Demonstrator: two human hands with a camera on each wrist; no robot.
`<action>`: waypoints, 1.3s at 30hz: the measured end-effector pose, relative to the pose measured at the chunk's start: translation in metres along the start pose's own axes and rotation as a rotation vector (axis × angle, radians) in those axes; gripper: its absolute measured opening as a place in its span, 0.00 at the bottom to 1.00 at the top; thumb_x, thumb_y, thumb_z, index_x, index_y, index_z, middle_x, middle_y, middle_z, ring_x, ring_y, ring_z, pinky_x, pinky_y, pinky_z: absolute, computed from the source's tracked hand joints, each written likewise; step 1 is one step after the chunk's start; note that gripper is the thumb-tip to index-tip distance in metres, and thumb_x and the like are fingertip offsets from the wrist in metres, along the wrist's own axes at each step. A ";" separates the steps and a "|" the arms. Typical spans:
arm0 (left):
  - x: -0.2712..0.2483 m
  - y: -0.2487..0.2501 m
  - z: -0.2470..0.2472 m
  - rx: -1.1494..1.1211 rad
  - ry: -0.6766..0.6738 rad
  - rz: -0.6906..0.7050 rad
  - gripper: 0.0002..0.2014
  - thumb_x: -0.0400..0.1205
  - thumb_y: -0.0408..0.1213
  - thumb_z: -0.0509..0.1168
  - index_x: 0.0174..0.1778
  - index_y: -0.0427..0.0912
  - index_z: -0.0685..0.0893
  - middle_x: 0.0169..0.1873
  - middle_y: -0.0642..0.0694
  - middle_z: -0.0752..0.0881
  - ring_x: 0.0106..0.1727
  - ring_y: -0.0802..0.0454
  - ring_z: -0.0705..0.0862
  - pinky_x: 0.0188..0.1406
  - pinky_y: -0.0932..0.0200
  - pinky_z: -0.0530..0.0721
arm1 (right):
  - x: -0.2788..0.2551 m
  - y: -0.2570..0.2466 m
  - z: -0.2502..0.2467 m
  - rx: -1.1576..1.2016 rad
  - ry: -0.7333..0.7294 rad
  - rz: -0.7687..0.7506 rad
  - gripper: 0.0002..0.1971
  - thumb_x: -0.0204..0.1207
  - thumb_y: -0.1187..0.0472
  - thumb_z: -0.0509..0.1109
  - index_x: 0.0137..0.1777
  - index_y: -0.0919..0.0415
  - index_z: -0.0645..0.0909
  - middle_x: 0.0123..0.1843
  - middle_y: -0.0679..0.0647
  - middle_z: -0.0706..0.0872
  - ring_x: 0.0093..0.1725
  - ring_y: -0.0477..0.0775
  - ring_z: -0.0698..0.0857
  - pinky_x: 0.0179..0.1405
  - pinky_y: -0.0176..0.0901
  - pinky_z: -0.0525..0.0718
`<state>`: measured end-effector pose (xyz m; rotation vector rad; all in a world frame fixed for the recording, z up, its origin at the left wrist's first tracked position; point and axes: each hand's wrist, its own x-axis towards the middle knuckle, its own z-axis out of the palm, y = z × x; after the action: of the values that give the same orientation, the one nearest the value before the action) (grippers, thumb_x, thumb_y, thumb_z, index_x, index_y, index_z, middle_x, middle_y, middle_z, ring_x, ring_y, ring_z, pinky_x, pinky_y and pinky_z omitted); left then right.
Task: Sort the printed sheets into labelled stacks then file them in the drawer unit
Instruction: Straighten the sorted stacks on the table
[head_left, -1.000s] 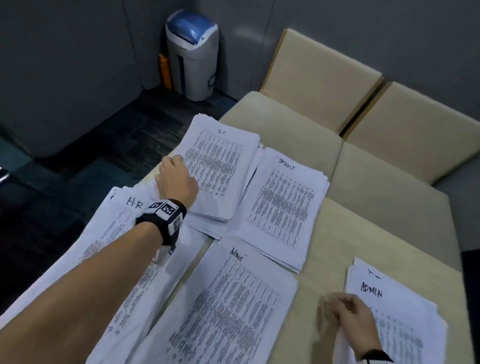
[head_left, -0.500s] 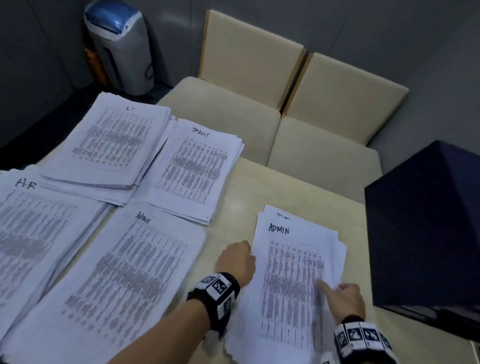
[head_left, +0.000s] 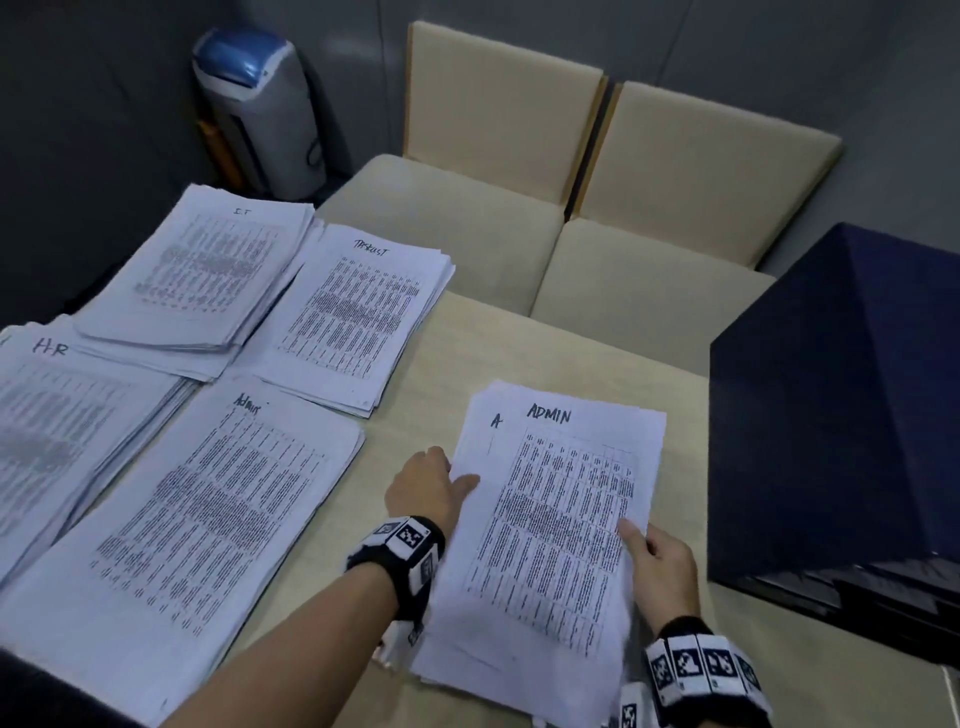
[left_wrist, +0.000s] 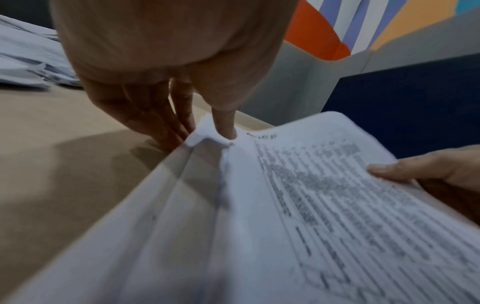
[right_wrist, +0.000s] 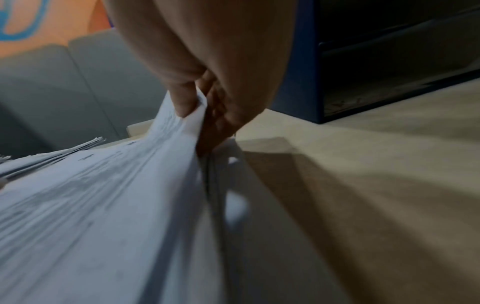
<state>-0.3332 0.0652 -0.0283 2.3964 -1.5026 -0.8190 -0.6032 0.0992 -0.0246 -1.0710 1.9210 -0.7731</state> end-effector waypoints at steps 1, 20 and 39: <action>0.001 -0.001 0.001 0.014 -0.012 -0.009 0.20 0.79 0.59 0.69 0.50 0.45 0.79 0.45 0.48 0.83 0.47 0.46 0.84 0.41 0.55 0.79 | -0.002 0.001 -0.003 -0.003 -0.019 -0.015 0.19 0.85 0.55 0.69 0.46 0.76 0.84 0.48 0.69 0.90 0.50 0.72 0.87 0.53 0.52 0.85; 0.001 0.006 -0.052 0.285 -0.097 0.548 0.10 0.86 0.31 0.58 0.39 0.39 0.79 0.32 0.43 0.82 0.32 0.42 0.80 0.33 0.51 0.79 | -0.020 -0.014 -0.004 0.781 -0.081 0.304 0.11 0.72 0.81 0.59 0.42 0.69 0.80 0.40 0.64 0.89 0.42 0.63 0.87 0.45 0.51 0.84; 0.001 0.004 -0.032 0.529 -0.126 0.363 0.10 0.85 0.29 0.60 0.57 0.37 0.85 0.52 0.40 0.88 0.54 0.41 0.88 0.46 0.53 0.83 | -0.049 -0.012 0.000 0.687 0.148 0.358 0.13 0.74 0.77 0.66 0.55 0.71 0.85 0.42 0.65 0.92 0.36 0.61 0.92 0.34 0.47 0.89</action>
<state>-0.3183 0.0589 -0.0002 2.2990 -2.3611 -0.5473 -0.5819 0.1365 0.0011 -0.2504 1.6886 -1.1986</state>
